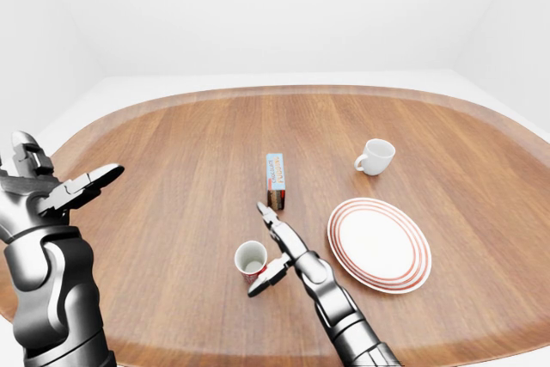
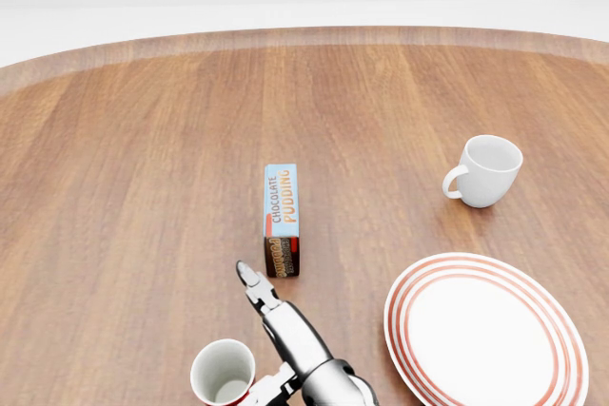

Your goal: Pick up the red mug and put it on the plate

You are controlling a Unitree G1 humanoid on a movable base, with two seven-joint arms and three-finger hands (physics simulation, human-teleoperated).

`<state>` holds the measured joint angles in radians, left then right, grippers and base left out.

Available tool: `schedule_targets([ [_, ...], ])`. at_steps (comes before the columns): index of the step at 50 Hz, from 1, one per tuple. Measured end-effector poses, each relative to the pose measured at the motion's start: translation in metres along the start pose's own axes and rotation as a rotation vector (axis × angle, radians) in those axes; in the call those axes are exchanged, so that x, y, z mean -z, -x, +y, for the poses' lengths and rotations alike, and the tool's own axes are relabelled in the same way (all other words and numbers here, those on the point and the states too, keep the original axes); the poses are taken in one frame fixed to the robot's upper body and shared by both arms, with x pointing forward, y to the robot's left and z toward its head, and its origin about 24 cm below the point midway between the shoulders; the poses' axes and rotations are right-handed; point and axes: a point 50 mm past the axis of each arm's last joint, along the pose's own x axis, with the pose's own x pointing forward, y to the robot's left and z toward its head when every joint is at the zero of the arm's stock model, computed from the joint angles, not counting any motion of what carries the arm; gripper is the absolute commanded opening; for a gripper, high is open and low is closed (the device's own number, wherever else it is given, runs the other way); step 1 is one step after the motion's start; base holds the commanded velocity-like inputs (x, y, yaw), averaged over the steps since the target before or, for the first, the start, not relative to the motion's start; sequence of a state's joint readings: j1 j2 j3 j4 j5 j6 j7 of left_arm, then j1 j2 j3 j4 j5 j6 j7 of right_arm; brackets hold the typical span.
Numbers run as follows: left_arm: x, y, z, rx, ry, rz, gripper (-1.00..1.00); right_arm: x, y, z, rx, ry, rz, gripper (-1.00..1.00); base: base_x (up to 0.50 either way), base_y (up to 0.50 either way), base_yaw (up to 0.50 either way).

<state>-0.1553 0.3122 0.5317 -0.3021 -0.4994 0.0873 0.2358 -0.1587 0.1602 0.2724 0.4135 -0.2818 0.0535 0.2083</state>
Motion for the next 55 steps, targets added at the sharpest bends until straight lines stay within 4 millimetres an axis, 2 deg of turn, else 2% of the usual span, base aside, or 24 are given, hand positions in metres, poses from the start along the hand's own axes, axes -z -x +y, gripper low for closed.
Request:
schedule_targets([
  [18, 0.002, 0.0, 0.0, -0.001, -0.002, 0.007, 1.0, 0.017, -0.01, 0.003, -0.048, -0.052, 0.061, 1.0, 0.0, 0.0, 0.0],
  [55, 0.003, 0.001, 0.0, 0.001, -0.003, 0.014, 1.0, 0.044, -0.016, 0.009, -0.128, -0.088, 0.182, 1.0, 0.0, 0.0, 0.0],
])
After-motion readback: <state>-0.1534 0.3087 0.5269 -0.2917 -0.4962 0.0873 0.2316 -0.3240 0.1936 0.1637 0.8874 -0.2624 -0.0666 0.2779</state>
